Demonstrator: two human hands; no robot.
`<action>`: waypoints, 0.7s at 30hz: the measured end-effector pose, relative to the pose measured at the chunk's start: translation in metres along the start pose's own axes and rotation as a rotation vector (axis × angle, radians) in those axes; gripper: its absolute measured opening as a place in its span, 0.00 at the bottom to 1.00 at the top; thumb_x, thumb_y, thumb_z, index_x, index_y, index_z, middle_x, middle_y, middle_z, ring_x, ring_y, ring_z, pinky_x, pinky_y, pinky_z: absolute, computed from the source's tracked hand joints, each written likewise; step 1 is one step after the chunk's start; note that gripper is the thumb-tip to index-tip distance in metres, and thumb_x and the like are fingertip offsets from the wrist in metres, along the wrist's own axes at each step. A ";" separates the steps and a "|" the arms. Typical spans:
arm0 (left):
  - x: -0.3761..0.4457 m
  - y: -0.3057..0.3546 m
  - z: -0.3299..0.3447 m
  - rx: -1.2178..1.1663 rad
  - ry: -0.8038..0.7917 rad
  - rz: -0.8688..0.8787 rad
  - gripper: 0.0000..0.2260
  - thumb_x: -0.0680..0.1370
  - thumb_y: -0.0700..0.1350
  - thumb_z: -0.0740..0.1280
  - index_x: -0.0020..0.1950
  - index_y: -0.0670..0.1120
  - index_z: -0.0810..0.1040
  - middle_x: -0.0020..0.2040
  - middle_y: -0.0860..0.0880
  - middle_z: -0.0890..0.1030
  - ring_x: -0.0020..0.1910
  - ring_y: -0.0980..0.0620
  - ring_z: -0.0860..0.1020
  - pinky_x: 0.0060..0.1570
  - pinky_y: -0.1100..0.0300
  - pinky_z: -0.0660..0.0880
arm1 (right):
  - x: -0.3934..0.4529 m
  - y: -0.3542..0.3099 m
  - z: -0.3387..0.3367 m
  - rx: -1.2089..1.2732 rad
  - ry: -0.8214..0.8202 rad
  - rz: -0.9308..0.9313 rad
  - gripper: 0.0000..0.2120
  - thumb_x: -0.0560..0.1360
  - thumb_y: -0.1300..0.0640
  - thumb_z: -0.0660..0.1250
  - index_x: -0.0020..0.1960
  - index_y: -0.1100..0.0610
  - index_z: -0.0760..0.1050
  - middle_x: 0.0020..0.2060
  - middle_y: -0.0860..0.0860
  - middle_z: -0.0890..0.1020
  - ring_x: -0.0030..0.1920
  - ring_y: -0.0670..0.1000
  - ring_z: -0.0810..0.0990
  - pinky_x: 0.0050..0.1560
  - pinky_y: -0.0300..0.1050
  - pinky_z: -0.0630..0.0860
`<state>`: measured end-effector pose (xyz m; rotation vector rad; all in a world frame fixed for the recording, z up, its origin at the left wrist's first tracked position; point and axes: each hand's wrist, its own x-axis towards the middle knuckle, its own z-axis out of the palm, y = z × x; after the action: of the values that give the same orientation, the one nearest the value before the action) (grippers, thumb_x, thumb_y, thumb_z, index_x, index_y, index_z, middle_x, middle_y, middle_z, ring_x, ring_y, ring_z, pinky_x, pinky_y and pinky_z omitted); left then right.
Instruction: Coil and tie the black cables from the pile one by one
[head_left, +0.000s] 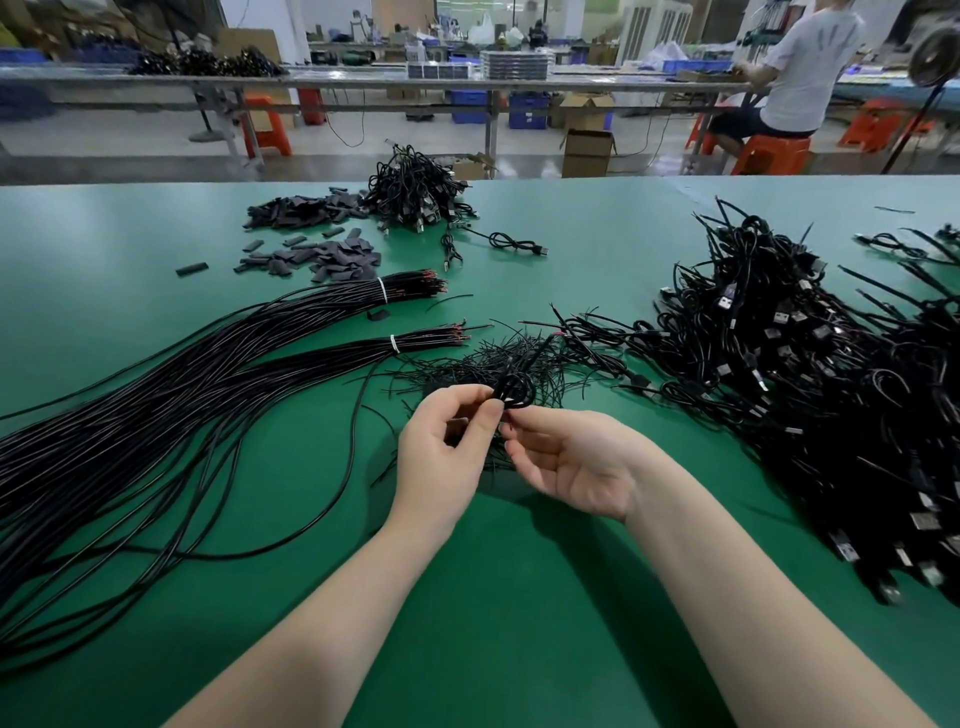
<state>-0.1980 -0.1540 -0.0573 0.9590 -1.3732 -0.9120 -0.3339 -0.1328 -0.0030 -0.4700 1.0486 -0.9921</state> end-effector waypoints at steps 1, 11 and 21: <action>0.000 0.000 0.000 -0.001 0.000 -0.008 0.06 0.78 0.44 0.69 0.48 0.56 0.80 0.48 0.51 0.83 0.48 0.51 0.81 0.52 0.55 0.78 | 0.001 0.000 0.000 -0.013 0.006 -0.047 0.08 0.74 0.64 0.69 0.36 0.63 0.79 0.30 0.54 0.81 0.29 0.47 0.80 0.31 0.36 0.79; 0.001 0.003 -0.001 -0.059 0.025 -0.156 0.10 0.80 0.49 0.65 0.40 0.53 0.81 0.30 0.54 0.75 0.27 0.58 0.70 0.24 0.66 0.69 | 0.018 0.024 -0.004 -1.561 0.364 -1.534 0.03 0.71 0.67 0.72 0.44 0.63 0.80 0.39 0.54 0.82 0.41 0.56 0.80 0.44 0.45 0.75; 0.002 0.004 -0.001 0.038 0.095 0.009 0.07 0.79 0.44 0.68 0.47 0.57 0.77 0.43 0.58 0.82 0.44 0.63 0.78 0.46 0.70 0.73 | 0.007 0.014 0.004 -0.212 0.021 -0.134 0.21 0.62 0.38 0.73 0.43 0.55 0.82 0.32 0.48 0.82 0.30 0.45 0.77 0.30 0.36 0.74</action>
<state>-0.1967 -0.1539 -0.0525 1.0113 -1.3169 -0.8260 -0.3229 -0.1322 -0.0151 -0.7130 1.1591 -1.0099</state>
